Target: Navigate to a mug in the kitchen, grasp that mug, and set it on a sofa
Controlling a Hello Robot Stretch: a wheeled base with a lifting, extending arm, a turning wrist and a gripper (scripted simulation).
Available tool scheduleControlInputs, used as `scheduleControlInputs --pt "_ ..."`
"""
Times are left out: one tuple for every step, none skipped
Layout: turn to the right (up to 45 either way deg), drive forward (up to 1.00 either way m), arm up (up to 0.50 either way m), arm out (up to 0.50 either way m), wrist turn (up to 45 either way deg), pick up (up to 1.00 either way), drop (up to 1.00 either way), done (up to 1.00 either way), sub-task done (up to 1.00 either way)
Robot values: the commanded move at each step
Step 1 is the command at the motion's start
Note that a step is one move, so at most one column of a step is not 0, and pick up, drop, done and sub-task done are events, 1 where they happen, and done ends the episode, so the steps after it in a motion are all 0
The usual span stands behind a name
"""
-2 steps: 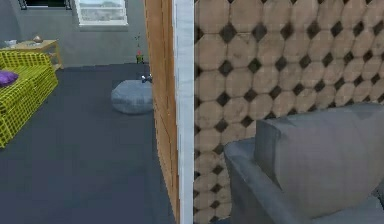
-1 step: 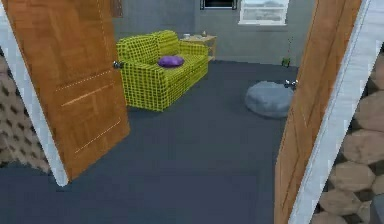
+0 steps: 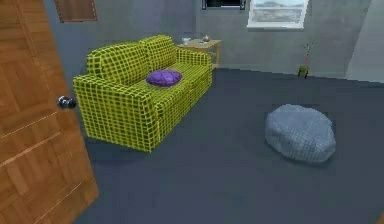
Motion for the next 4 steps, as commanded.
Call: scheduleControlInputs --pt "0.0 0.65 0.0 0.0 0.0 0.0 0.0 0.0 0.0" --pt "15.0 0.0 0.0 0.0 0.0 0.0 0.0 0.0 0.0" --pt "0.0 0.45 0.0 0.0 0.0 0.0 0.0 0.0 0.0" --pt "45.0 0.0 0.0 0.0 0.0 0.0 0.0 0.0 0.0"
